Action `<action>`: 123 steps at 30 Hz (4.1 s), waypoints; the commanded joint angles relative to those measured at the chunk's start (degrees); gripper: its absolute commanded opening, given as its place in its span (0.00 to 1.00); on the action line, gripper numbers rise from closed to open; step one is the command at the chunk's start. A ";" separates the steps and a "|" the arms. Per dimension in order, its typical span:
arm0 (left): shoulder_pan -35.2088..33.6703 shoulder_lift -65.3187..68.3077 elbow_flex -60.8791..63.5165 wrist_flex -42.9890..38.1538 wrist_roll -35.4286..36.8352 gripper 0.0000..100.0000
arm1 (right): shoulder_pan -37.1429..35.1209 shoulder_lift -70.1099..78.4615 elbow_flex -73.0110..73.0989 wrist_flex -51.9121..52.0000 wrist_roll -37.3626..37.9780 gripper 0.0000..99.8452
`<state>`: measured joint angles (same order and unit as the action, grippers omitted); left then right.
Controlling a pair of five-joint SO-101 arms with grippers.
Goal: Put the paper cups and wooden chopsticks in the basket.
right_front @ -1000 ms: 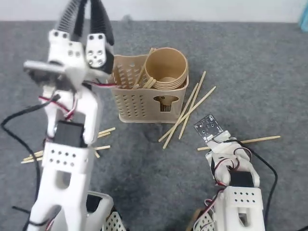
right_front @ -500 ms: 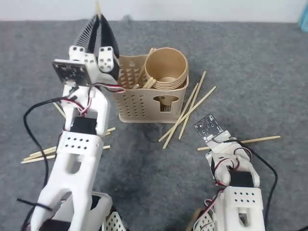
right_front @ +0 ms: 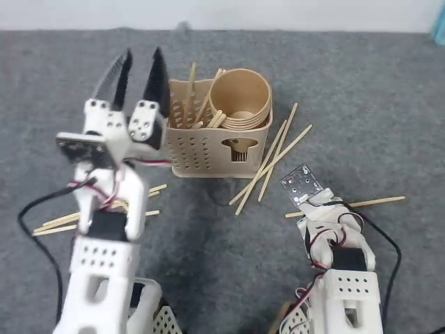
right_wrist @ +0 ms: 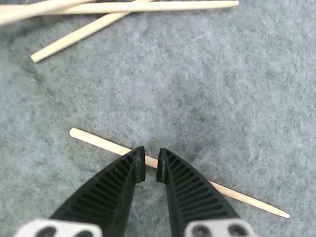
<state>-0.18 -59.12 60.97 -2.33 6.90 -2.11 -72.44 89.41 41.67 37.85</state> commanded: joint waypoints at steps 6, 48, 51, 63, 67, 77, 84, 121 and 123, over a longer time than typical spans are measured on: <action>-12.13 -9.32 -13.76 36.22 5.89 0.15 | 0.66 -0.84 -0.44 -0.92 -1.76 0.05; -34.46 92.92 -74.51 66.02 15.91 0.15 | 0.75 -0.92 -0.44 -0.75 -1.93 0.05; -34.55 99.69 -82.77 70.59 16.62 0.15 | 0.75 -0.92 -0.44 -0.75 -1.93 0.05; -32.62 117.01 -107.91 91.96 16.79 0.01 | 0.75 -0.92 -0.44 -0.84 -2.02 0.05; -32.35 118.15 -113.54 100.48 16.70 0.01 | 0.75 -0.92 -0.44 -0.92 -2.02 0.05; -33.85 116.84 -120.92 103.03 15.21 0.01 | 0.75 -0.92 -0.44 -0.92 -1.93 0.05; -33.58 102.86 -105.27 102.95 10.64 0.01 | 0.75 -0.84 -0.44 -1.19 -1.76 0.05; -30.07 38.07 -56.66 69.54 -4.22 0.01 | 0.75 -1.10 -0.35 -0.75 -1.93 0.05; -28.75 34.99 -56.66 67.43 -4.22 0.01 | 0.75 -1.10 -0.35 -0.75 -1.93 0.05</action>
<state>-31.03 -17.89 4.53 68.79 2.95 -2.11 -72.44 89.41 41.67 36.44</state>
